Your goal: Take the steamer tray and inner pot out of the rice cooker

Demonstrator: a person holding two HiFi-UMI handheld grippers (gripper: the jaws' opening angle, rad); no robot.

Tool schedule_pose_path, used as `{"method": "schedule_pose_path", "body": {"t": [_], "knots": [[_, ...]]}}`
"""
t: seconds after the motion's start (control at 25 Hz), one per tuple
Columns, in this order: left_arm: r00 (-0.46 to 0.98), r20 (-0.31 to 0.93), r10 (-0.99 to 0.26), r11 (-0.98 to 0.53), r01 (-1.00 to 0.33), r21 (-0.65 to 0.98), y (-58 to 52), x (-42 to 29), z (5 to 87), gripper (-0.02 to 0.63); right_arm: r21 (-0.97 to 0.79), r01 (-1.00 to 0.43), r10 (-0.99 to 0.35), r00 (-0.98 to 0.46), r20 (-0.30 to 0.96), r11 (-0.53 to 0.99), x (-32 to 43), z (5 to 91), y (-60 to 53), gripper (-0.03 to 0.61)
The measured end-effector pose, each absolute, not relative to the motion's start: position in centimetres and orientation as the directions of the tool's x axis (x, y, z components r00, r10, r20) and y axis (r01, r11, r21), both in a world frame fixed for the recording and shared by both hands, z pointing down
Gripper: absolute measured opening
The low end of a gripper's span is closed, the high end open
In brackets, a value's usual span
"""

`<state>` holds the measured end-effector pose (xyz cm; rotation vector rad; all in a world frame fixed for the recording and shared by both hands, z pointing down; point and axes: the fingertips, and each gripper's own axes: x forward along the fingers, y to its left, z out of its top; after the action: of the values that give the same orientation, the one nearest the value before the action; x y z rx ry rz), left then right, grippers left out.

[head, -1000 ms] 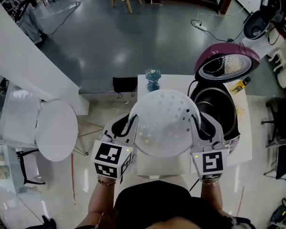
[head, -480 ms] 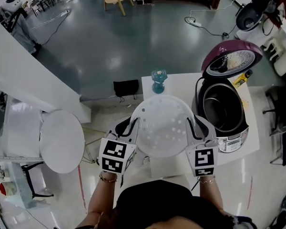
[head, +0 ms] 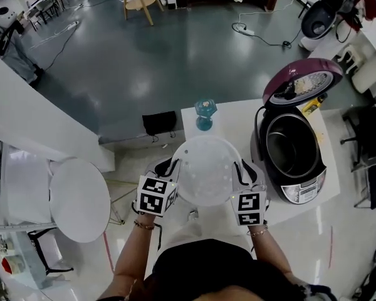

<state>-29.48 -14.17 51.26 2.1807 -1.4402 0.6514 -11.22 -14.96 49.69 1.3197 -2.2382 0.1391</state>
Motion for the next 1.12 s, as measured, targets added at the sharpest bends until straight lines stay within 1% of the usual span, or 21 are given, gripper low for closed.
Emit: {"method": "schedule_pose_path", "body": {"t": [0.2,0.48,0.8,0.96,1.12], "knots": [[0.365,0.665,-0.651,-0.387,-0.914,0.123,-17.2,-30.0,55.5,0.034,0.125,-0.877,-0.768,-0.327,0.550,0.463,-11.6,54.6,-16.8,0.080],[0.392,0.735,-0.553,-0.452,-0.883,0.131,-21.7,-28.7,60.0,0.023,-0.034,-0.945,-0.726,-0.274,0.630,0.327,-10.1,59.2,-17.3,0.071],[0.419,0.785,-0.457,-0.573,-0.813,0.100,-25.0,-25.1,62.2,0.023,-0.032,-0.982,-0.712,-0.156,0.685,0.185,-7.5,61.9,-17.5,0.074],[0.418,0.812,-0.407,-0.595,-0.796,0.112,-25.9,-24.0,64.1,0.023,-0.057,-0.988,-0.690,-0.140,0.711,0.141,-6.8,62.7,-17.5,0.074],[0.418,0.823,-0.386,-0.599,-0.791,0.121,-26.6,-23.1,65.0,0.023,-0.057,-0.992,-0.671,-0.118,0.732,0.113,-6.0,63.7,-17.7,0.074]]}}
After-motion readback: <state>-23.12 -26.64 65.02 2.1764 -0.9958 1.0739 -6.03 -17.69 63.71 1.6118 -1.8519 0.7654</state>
